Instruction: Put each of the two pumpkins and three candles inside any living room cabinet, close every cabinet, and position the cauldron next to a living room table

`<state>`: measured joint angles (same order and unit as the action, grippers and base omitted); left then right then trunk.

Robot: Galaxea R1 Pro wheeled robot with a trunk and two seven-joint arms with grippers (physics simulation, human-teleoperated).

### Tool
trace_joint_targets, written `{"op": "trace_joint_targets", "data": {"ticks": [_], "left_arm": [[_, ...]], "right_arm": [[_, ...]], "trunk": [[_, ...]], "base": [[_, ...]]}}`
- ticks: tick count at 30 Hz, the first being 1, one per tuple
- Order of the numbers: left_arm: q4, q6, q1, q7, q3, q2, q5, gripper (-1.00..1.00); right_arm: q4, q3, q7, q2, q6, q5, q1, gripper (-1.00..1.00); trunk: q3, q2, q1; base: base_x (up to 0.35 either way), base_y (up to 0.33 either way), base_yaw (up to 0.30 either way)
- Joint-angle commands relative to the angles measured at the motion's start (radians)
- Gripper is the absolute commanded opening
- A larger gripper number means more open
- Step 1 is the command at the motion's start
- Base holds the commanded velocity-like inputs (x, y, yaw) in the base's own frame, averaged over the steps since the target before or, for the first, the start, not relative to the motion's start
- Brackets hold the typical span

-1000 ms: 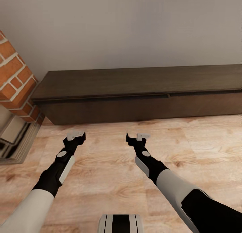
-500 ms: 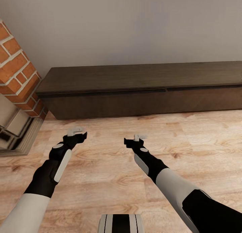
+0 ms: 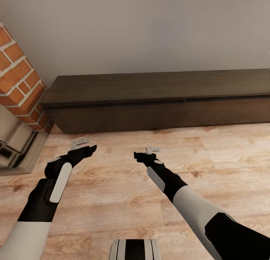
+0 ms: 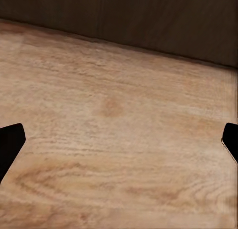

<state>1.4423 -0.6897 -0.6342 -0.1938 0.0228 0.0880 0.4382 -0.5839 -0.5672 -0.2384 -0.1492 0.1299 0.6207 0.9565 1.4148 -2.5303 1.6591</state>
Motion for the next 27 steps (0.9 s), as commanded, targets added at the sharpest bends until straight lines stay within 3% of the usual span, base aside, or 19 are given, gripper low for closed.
{"op": "trace_joint_targets", "data": {"ticks": [1,5,11,15,21,27], "left_arm": [[0.003,-0.004,-0.001,-0.01,-0.003,0.002,0.012,1.0],[0.005,-0.062,-0.001,-0.01,-0.039,0.0,0.017,1.0],[0.006,-0.144,-0.001,-0.01,-0.079,-0.006,0.068,1.0],[0.006,-0.15,-0.001,-0.01,-0.082,-0.002,0.09,1.0],[0.006,-0.151,-0.001,-0.01,-0.082,0.003,0.162,1.0],[0.006,-0.152,-0.001,-0.011,-0.083,0.004,0.174,1.0]], "right_arm": [[-0.002,-0.005,-0.009,0.001,0.004,0.008,0.001,1.0],[-0.001,-0.006,-0.009,0.0,0.005,0.008,0.001,1.0],[-0.002,-0.005,-0.009,0.001,0.031,0.008,0.001,1.0],[-0.002,-0.005,-0.009,0.0,0.045,0.008,0.001,1.0],[-0.006,-0.006,-0.007,0.0,0.049,0.008,0.001,1.0],[-0.007,-0.006,-0.006,0.0,0.081,0.008,0.001,1.0]], "trunk": [[-0.003,0.0,-0.001],[-0.019,0.001,-0.002],[-0.042,0.002,-0.005],[-0.057,0.003,-0.007],[-0.081,0.005,-0.01],[-0.104,0.006,-0.012]], "base": [[0.0,0.0,0.0],[0.0,0.0,0.0],[0.0,0.0,0.0],[0.0,0.0,0.0],[-0.001,0.0,0.0],[-0.183,0.049,0.0]]}}
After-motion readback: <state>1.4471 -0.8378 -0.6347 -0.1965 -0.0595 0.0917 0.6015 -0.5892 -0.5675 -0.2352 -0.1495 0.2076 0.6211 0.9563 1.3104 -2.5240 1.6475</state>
